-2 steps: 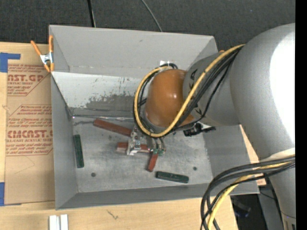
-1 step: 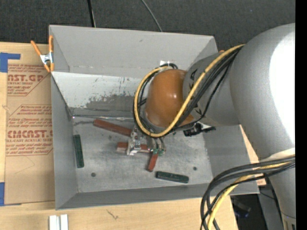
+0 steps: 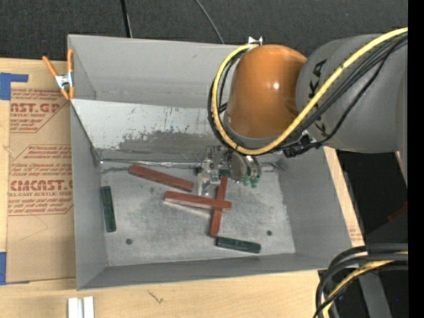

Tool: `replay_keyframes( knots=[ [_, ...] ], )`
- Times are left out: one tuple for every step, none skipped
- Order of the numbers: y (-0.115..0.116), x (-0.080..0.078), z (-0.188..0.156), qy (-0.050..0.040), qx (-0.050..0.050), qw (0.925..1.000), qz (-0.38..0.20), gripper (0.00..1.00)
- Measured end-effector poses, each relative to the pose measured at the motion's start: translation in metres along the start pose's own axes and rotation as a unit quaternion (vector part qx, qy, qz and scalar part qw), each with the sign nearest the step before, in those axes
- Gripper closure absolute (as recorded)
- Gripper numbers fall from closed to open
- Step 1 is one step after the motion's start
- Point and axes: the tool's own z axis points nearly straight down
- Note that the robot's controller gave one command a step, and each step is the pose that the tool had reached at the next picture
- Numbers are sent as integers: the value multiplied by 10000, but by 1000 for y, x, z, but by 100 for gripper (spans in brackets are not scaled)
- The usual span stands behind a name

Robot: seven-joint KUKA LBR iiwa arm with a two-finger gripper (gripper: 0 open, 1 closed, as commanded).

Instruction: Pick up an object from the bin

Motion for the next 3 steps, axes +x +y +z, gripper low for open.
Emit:
replay_keyframes(
  knots=[
    [0,0,0,3,-1,10000,0,100],
    [45,-4,69,15,-1,9989,471,0],
    [45,-5,69,10,-2,9989,473,0]
  ],
)
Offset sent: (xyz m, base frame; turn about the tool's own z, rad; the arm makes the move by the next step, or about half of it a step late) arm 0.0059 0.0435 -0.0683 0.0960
